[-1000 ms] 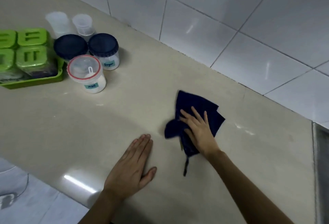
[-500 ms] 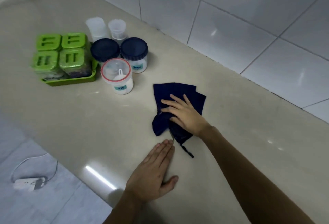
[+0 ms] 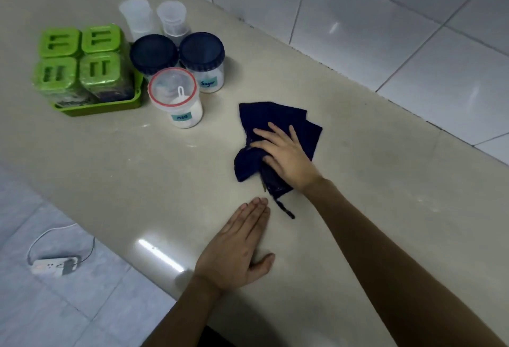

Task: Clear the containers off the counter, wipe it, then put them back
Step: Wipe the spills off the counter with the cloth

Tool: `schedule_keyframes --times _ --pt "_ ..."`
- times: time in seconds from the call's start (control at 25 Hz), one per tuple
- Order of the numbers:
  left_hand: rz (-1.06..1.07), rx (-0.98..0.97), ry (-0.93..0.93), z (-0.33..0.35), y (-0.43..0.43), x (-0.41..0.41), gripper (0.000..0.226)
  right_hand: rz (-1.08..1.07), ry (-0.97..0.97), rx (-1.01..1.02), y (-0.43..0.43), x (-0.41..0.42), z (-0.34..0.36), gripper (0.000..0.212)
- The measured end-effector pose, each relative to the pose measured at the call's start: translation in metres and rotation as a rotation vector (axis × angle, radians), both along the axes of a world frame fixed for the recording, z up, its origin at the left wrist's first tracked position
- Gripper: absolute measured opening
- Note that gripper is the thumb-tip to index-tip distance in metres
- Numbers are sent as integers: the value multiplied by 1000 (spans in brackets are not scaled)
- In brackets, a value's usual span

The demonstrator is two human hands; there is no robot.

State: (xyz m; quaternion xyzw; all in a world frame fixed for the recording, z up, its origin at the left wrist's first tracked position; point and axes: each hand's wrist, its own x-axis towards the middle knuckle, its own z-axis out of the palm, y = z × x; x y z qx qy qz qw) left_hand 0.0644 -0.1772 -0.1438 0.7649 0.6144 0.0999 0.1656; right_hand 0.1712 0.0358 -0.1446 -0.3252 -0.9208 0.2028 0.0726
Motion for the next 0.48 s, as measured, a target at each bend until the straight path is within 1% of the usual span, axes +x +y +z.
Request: schedule_keyframes --times 0.04,0.08,0.16,0.2,0.28,0.36,0.4,0.44,0.48 --pt "5 -1 2 0 -1 0 81 27 -10 1 1 9 2 35" --pt "6 -4 -4 0 -2 0 80 6 -13 16 3 26 2 36" --pt "7 7 -25 1 -3 0 80 -111 -17 75 -1 76 -1 36" --pt "12 20 -36 1 -3 0 79 -221 -1 85 -7 105 -3 35" --pt "17 38 -56 2 -1 0 79 -517 59 77 -27 149 -2 35" --pt "12 39 -63 1 0 0 80 -767 70 66 -59 147 -2 34" --pt "6 35 -59 1 0 0 80 -786 55 70 -77 133 -2 35" --pt "-1 23 -50 0 -1 1 81 -716 42 75 -95 120 -3 36" --pt "-7 7 -38 1 -3 1 81 -583 27 85 -114 111 -5 37"
